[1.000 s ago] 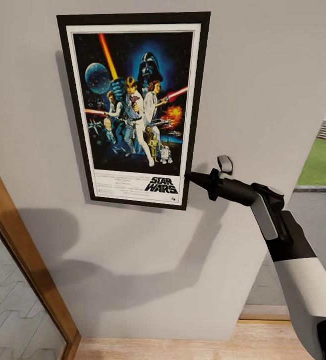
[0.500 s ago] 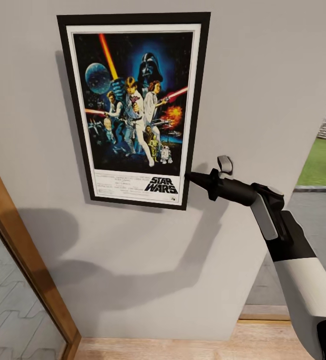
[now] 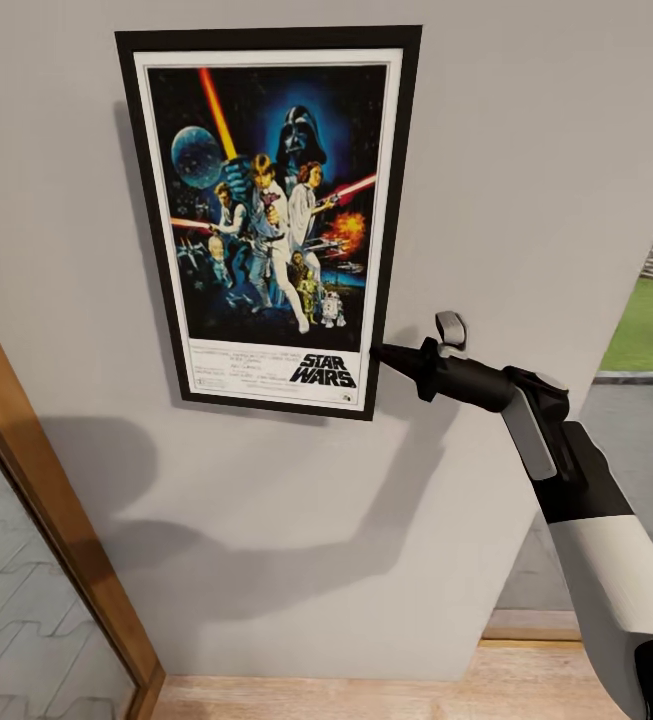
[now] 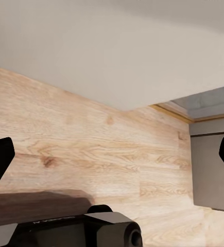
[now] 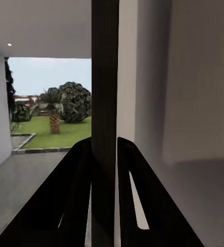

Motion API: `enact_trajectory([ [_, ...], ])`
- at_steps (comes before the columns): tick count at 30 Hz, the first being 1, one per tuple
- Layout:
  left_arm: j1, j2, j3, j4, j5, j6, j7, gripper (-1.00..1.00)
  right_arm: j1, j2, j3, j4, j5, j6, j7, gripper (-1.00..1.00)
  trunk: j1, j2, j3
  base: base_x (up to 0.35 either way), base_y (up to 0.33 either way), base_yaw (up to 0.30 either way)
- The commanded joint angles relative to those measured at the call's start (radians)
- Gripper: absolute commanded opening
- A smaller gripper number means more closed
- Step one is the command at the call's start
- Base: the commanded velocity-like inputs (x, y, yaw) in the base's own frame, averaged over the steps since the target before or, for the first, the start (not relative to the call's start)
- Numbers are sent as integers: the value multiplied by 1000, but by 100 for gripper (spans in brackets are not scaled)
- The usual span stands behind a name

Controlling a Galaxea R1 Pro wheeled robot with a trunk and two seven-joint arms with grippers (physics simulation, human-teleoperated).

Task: Pick up the poster from the kitchen countertop and hang it on one of the wall nails in the kitchen.

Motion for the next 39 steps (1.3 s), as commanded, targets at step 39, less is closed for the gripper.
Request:
enact_trajectory([
  [39, 1, -7, -10, -3, 4, -16, -1, 100, 5, 2, 5, 28, -7, 10, -12, -100, 1, -2, -2, 0, 6, 0],
])
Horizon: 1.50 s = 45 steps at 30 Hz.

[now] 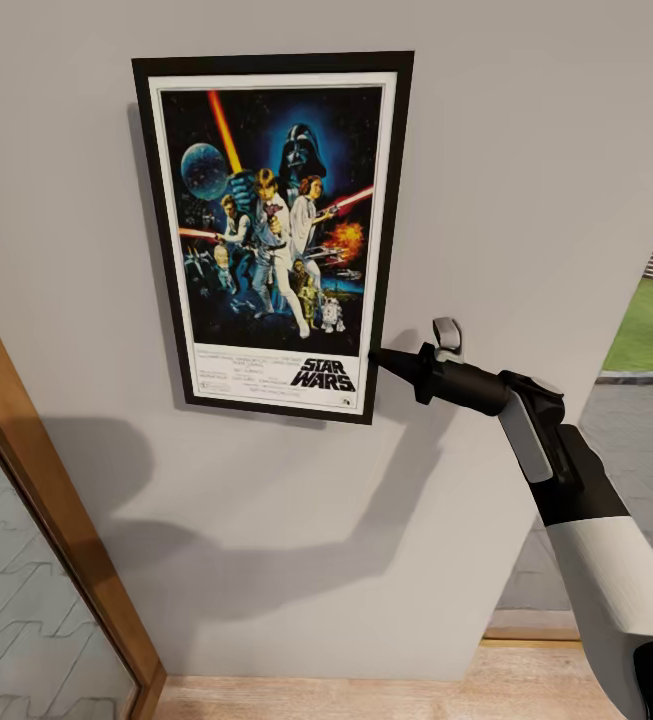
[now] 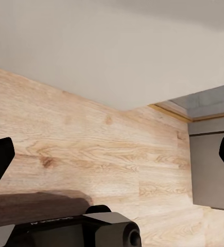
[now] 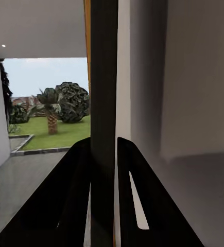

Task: Pick up the poster from the kitchen countertop and hang it on one of the wall nails in the kitchen.

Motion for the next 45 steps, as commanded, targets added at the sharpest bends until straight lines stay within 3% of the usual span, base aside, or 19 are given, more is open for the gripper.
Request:
enact_trajectory([
  [1, -1, 0, -8, 0, 5, -7, -1, 100, -1, -1, 2, -1, -10, 10, 0, -100, 1, -2, -2, 0, 0, 0],
  [10, -1, 1, -10, -2, 5, -7, -1, 100, -1, -1, 1, 50, -10, 9, -34, -100, 1, -2, -2, 0, 0, 0],
  [11, -1, 1, -10, -2, 5, -7, -1, 100, -1, -1, 123, -109, -59, 19, 40, -100, 1, -2, -2, 0, 0, 0],
  [12, -1, 1, -10, -2, 5, -7, -1, 100, -1, 1, 118, -106, -52, 21, 43, -100, 1, -2, -2, 0, 0, 0],
  [13, -1, 1, -10, -2, 5, -7, -1, 100, -1, -1, 1, 58, -11, 10, -61, -100, 1, -2, -2, 0, 0, 0],
  [15, -1, 1, -10, -2, 5, -7, -1, 100, -1, -1, 1, 59, -11, 10, -63, -100, 1, -2, -2, 0, 0, 0],
  [16, -1, 1, -10, -2, 5, -7, -1, 100, -1, -1, 1, 60, -10, 11, -66, 100, 1, -2, -2, 0, 0, 0],
  [30, -1, 1, -12, -2, 5, -7, -1, 100, -1, -1, -4, 59, -14, 28, -109, 100, 1, -2, -2, -4, 0, 0],
  [45, -1, 0, -16, -2, 4, -9, -1, 100, -1, -1, -1, 56, -16, 24, -105, 100, 1, -2, -2, -236, 0, 0],
])
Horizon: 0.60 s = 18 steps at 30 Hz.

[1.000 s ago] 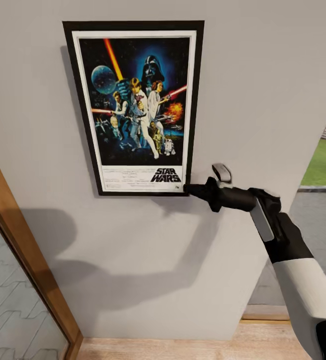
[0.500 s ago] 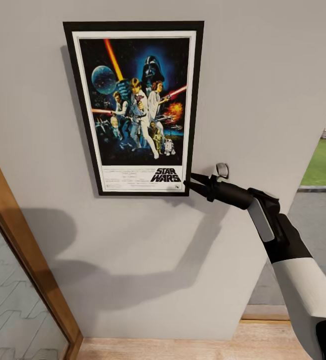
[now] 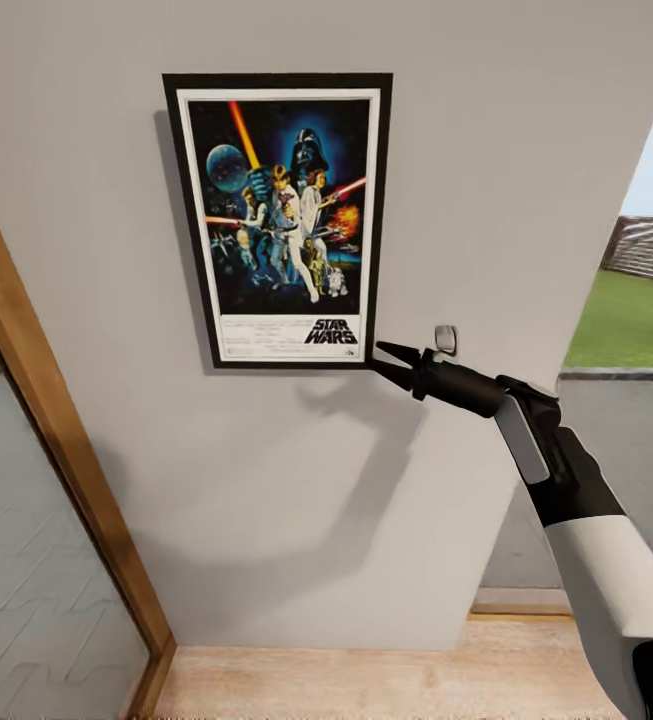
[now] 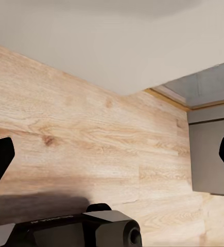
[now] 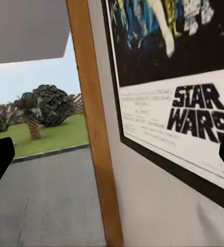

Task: Pick up the poster from the kitchen countertop and hang it on one of the wall nails in the kitchen.

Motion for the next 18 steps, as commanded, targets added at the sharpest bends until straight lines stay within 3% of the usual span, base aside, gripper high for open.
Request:
enact_trajectory([
  [1, -1, 0, -8, 0, 6, -7, -1, 100, -1, -1, 2, 0, -9, 9, 0, 100, 0, -2, -2, -246, 0, 0],
  [7, -1, 0, -8, 0, 6, -7, -1, 100, 12, -3, 4, 2, -9, 10, 56, 100, 0, -2, -2, -135, 0, 0],
  [8, -1, 1, -8, 0, 6, -7, -1, 100, 169, -4, 2, -1, -7, -1, 138, 100, 0, -2, -2, -1, 0, 0],
  [9, -1, 1, -8, 0, 6, -7, -1, 100, 205, -4, 2, -2, -6, -3, 141, 100, 0, -2, -2, 0, 0, 0],
  [11, -1, 1, -8, 0, 6, -7, -1, 100, 405, -8, 0, 5, 1, -143, 147, 100, 0, -2, -2, 0, 0, 0],
  [12, -1, 2, -9, 0, 6, -7, -1, 100, 619, -15, -1, 43, 39, -304, 156, 100, 0, -2, -2, 0, 0, 0],
  [13, -1, 1, -9, 0, 6, -7, -1, 100, 631, -16, -1, 55, 48, -317, 157, 100, 0, -2, -2, 0, 0, 0],
  [14, -1, 1, -10, 0, 6, -6, -1, 100, 657, -16, -2, 132, 71, -345, 160, 100, 0, -2, -2, 0, 0, 0],
  [18, -1, 1, -11, 0, 6, -6, 0, 100, 676, -33, -3, 358, 87, -388, 161, 100, 0, -2, -2, 0, 0, 0],
])
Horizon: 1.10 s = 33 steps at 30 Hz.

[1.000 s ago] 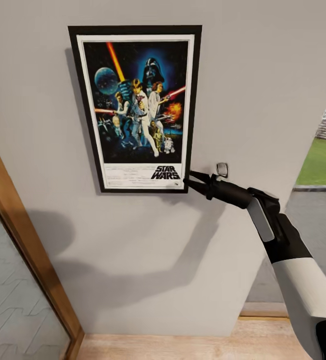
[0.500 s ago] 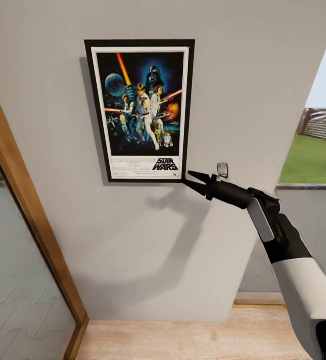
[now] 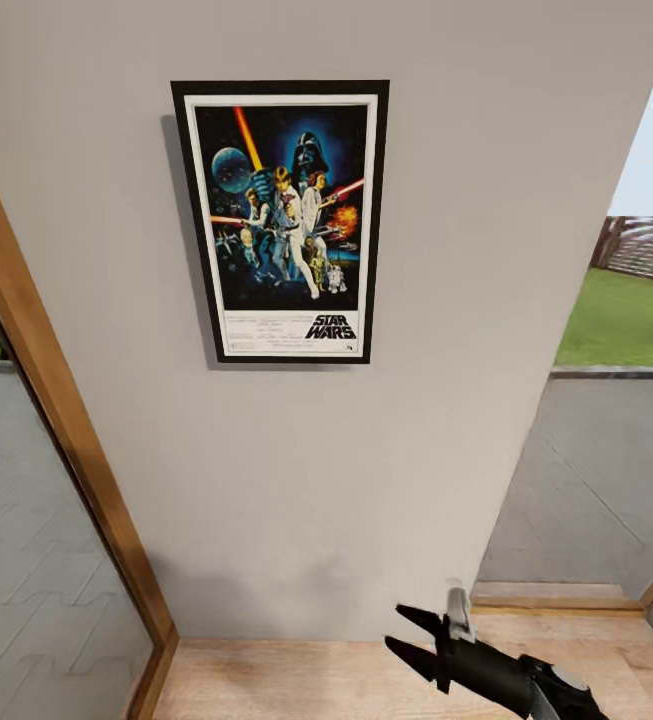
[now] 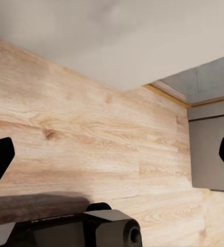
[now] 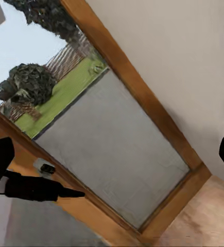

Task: Pick up the poster from the kitchen countertop and hang it on one of the wall nails in the kitchen.

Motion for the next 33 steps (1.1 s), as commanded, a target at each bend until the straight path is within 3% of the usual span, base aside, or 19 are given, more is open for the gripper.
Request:
enact_trajectory([
  [1, -1, 0, -9, 0, 5, -7, 1, 100, 3, -16, 5, 141, -6, -67, 1, 100, 1, -2, -2, 0, 0, 0],
  [2, -1, -1, -9, 0, 5, -7, 1, 100, 4, -20, 5, 182, -6, -92, 1, 100, 1, -2, -2, 0, 0, 0],
  [3, -1, -1, -10, 0, 5, -7, 8, 100, 6, -27, 5, 282, -4, -147, 1, 100, 1, -2, -2, 0, 0, 0],
  [11, -1, -3, -13, 0, 5, -7, 84, 100, 8, -33, 7, 558, -1, -211, -52, 100, 1, -2, -2, 0, 0, 0],
  [13, -1, -4, -15, 0, 5, -7, 114, 100, 8, -33, 9, 598, -1, -215, -152, 100, 1, -2, -2, 0, 0, 0],
  [16, -1, -6, -17, 0, 5, -7, 153, 100, 8, -31, 10, 608, -1, -215, -230, 100, 1, -2, -2, 0, 0, 0],
  [19, -1, -20, -20, -1, 5, -8, 288, 100, 8, -26, 11, 616, -1, -215, -411, 100, 1, -2, -2, 0, 0, 0],
  [27, -1, -78, -21, -3, 2, -8, 559, 100, 8, -11, 12, 669, -3, -213, -715, 100, 1, -2, -2, 0, 0, 0],
  [33, -1, -95, -20, -5, 1, -9, 664, 100, 8, 14, 9, 783, -4, -215, -877, 100, 1, -2, -2, 0, 0, 0],
])
